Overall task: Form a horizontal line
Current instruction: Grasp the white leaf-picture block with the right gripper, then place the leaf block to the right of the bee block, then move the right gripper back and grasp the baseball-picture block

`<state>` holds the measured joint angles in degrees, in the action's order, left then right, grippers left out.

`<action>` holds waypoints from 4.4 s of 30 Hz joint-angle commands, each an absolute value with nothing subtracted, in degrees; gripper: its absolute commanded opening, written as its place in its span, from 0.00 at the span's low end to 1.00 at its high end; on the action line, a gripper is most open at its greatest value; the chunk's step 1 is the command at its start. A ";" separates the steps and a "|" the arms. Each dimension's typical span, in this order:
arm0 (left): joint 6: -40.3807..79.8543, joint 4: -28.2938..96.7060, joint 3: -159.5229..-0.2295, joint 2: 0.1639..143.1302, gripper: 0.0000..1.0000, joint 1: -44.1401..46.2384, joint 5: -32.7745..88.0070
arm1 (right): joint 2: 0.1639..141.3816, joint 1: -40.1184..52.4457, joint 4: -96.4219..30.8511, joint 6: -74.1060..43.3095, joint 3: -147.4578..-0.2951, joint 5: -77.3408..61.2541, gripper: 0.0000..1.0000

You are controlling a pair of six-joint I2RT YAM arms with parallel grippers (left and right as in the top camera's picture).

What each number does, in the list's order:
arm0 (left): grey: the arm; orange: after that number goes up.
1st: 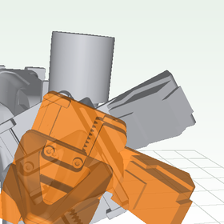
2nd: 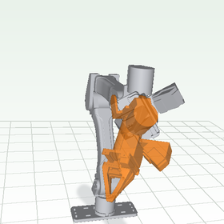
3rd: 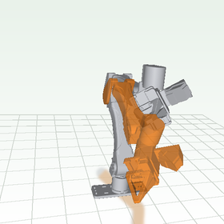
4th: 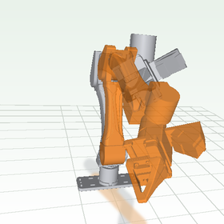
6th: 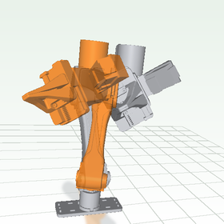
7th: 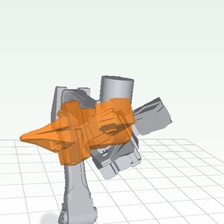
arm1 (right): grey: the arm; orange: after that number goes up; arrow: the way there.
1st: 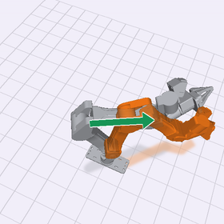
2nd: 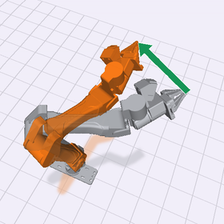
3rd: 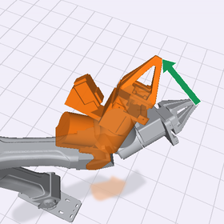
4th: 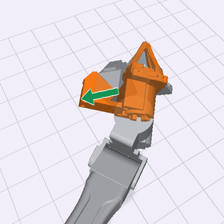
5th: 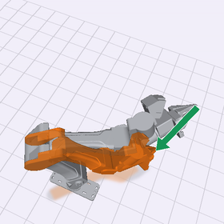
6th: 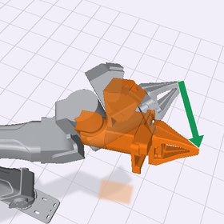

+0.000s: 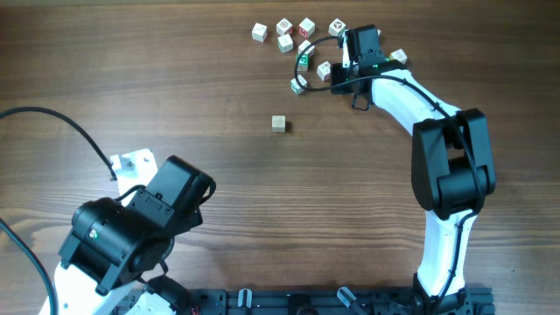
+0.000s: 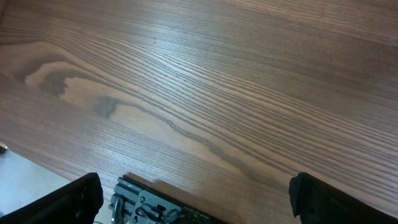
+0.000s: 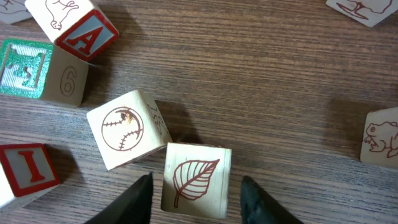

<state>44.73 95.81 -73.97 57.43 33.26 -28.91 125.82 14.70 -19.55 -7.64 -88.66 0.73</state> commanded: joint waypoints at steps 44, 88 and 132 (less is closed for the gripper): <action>45.30 95.81 -73.76 57.43 1.00 32.99 -29.87 | 104.20 26.81 -42.02 -26.11 -76.55 2.11 0.20; 45.30 95.83 -73.76 57.43 1.00 32.99 -29.87 | 112.95 26.83 -16.36 -20.18 -66.72 -4.60 0.31; 45.30 95.81 -73.76 57.43 1.00 32.99 -29.87 | 109.95 26.35 -14.94 -31.64 -72.16 -6.02 0.97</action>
